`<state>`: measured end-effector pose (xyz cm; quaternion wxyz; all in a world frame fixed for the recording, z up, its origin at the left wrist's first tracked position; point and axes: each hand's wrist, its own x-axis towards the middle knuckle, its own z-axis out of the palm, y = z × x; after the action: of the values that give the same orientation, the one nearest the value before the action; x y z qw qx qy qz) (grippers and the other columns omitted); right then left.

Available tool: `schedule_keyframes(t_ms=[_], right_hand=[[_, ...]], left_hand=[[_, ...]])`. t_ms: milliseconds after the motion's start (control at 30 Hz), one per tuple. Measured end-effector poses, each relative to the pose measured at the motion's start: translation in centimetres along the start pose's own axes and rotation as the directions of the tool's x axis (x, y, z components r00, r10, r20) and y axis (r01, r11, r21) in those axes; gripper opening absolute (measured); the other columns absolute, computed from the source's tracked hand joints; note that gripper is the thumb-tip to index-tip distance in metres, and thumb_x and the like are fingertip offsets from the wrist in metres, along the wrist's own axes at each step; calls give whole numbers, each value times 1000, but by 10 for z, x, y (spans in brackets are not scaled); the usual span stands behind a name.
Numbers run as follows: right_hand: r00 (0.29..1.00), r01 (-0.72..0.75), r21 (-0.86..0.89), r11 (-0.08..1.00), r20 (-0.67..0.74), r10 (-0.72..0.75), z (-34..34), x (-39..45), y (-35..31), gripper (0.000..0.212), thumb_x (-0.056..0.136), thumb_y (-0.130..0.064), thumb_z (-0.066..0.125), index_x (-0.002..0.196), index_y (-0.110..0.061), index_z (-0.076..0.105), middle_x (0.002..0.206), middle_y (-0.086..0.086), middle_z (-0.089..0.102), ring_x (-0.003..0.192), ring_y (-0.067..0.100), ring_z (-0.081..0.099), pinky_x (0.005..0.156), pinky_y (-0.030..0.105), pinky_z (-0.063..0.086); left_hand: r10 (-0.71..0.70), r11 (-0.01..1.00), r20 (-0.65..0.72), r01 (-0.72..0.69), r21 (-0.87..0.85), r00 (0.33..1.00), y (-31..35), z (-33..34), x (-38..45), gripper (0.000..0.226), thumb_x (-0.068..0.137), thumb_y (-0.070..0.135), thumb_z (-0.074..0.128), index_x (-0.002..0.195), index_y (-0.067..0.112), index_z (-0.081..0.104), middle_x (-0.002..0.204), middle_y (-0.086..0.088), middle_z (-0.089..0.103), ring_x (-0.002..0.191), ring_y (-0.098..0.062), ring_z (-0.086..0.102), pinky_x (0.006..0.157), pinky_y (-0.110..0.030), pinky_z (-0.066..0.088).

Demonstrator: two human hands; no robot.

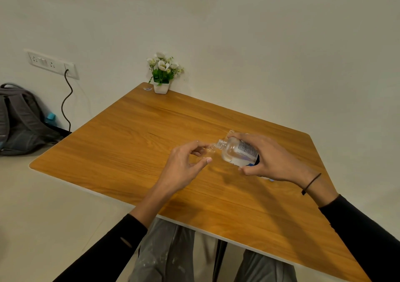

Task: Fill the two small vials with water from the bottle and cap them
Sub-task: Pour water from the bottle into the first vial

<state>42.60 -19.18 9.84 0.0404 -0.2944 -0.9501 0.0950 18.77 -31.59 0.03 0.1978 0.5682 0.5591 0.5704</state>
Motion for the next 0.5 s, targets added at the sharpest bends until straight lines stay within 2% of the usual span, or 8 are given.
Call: schedule_keyframes(t_ms=[333, 500], right_hand=[[1000, 16, -1, 1000, -10, -16, -1, 1, 0, 87, 77, -60, 75, 153, -54, 35, 141, -20, 60, 116, 12, 58, 86, 44, 60], [1000, 23, 1, 1000, -6, -23, -2, 2, -1, 86, 76, -61, 75, 152, -54, 36, 139, -19, 61, 114, 12, 58, 87, 45, 59]], left_hand=[[-2, 1000, 13, 2, -10, 1000, 3, -1, 0, 39, 91, 24, 82, 124, 38, 67, 109, 8, 73, 106, 0, 66, 68, -13, 59], [-4, 1000, 14, 4, 4, 1000, 2, -1, 0, 40, 91, 25, 82, 126, 36, 67, 110, 11, 72, 106, 3, 65, 68, -12, 58]])
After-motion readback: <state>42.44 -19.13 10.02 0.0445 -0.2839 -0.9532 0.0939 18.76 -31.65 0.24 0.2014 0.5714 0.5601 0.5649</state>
